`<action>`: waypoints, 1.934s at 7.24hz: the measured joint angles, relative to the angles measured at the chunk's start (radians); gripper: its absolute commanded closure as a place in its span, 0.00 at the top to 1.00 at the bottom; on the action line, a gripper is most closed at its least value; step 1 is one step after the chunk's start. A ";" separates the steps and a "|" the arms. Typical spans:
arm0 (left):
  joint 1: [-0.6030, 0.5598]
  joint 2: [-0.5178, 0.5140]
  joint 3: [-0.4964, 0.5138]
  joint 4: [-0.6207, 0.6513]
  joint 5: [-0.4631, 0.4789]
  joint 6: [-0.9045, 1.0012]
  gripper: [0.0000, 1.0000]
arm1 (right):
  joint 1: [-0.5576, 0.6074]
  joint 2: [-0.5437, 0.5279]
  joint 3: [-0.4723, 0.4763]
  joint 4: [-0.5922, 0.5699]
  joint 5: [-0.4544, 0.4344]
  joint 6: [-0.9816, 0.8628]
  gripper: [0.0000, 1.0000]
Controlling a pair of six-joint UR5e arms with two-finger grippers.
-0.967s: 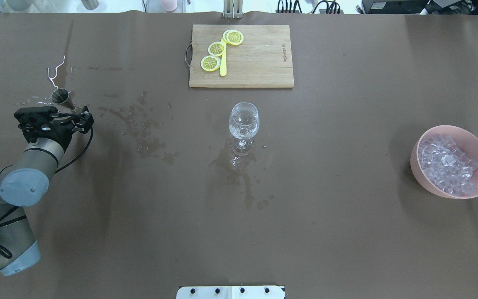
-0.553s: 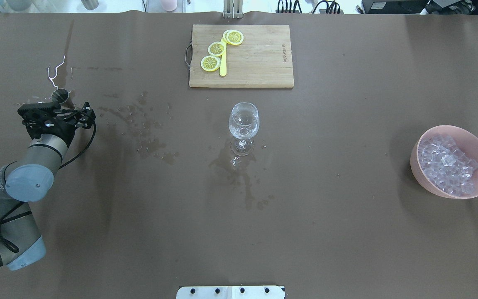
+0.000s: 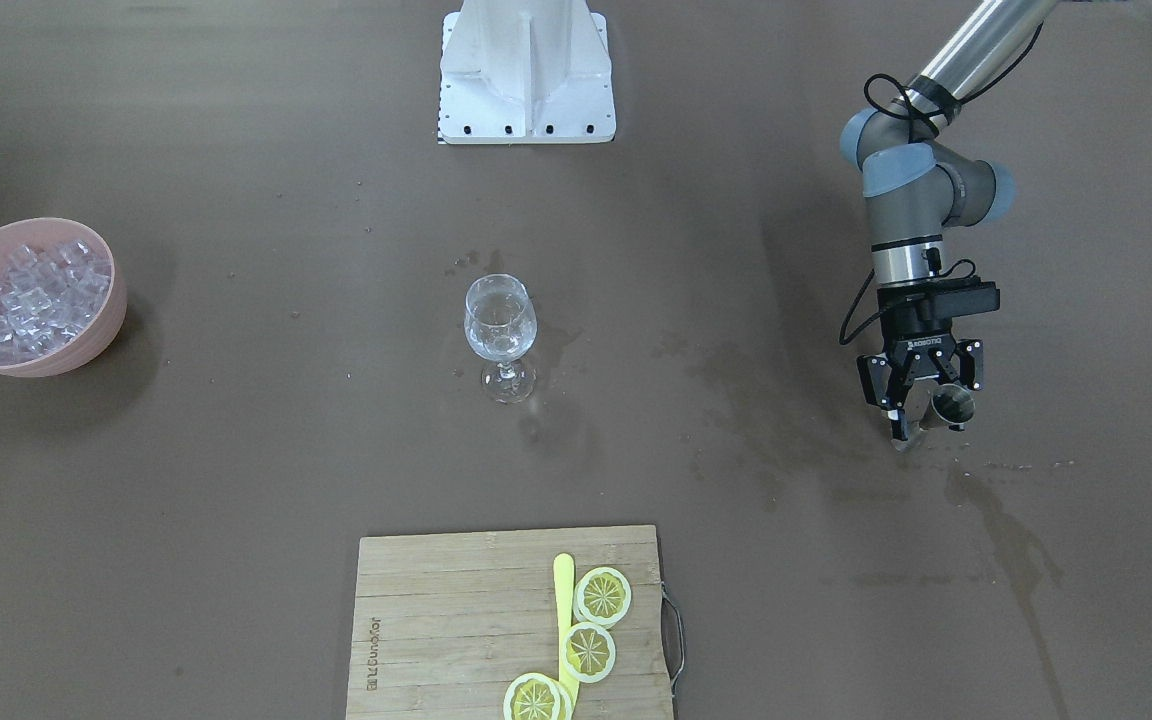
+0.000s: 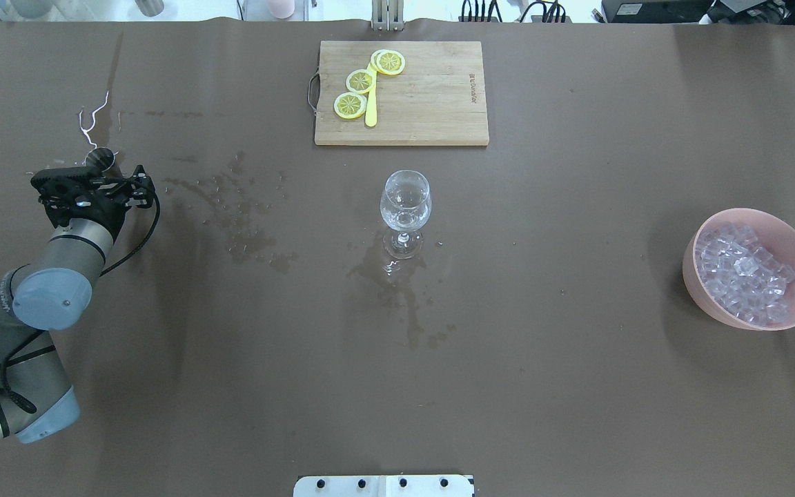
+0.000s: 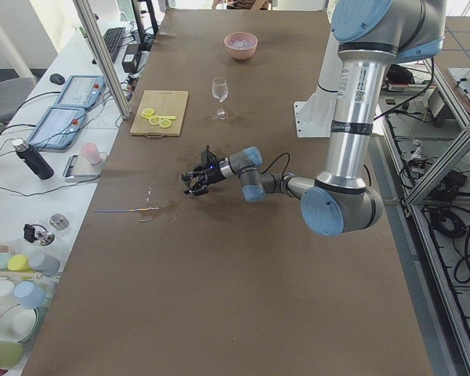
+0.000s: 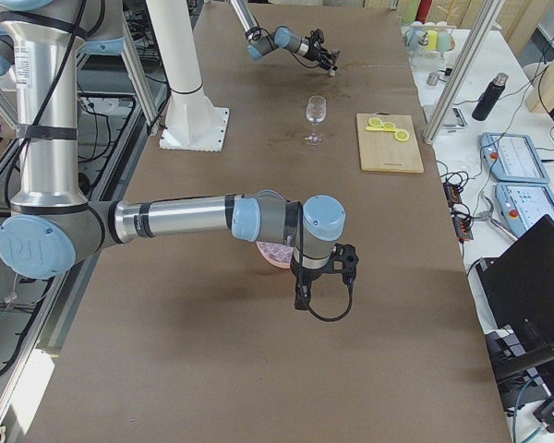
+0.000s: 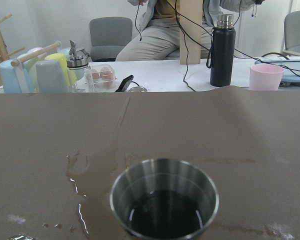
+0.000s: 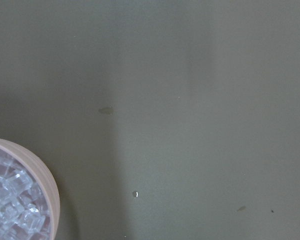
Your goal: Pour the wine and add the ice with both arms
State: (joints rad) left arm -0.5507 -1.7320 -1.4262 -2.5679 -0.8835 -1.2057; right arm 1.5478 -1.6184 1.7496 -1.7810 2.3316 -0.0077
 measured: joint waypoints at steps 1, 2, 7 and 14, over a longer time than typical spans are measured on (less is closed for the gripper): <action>-0.001 -0.001 0.004 0.000 0.000 0.000 0.68 | 0.000 0.000 0.000 0.000 0.000 0.000 1.00; -0.001 -0.001 0.008 -0.001 0.000 -0.001 0.67 | 0.000 0.000 0.000 0.000 0.000 0.000 1.00; -0.003 -0.003 0.012 -0.001 0.000 0.000 0.08 | 0.000 0.000 0.001 0.000 0.000 0.000 1.00; -0.048 -0.047 -0.030 -0.107 -0.007 0.186 0.00 | 0.000 0.000 -0.008 0.000 0.009 0.000 1.00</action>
State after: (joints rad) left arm -0.5984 -1.7787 -1.4566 -2.6748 -0.8908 -1.0201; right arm 1.5478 -1.6184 1.7414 -1.7810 2.3408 -0.0077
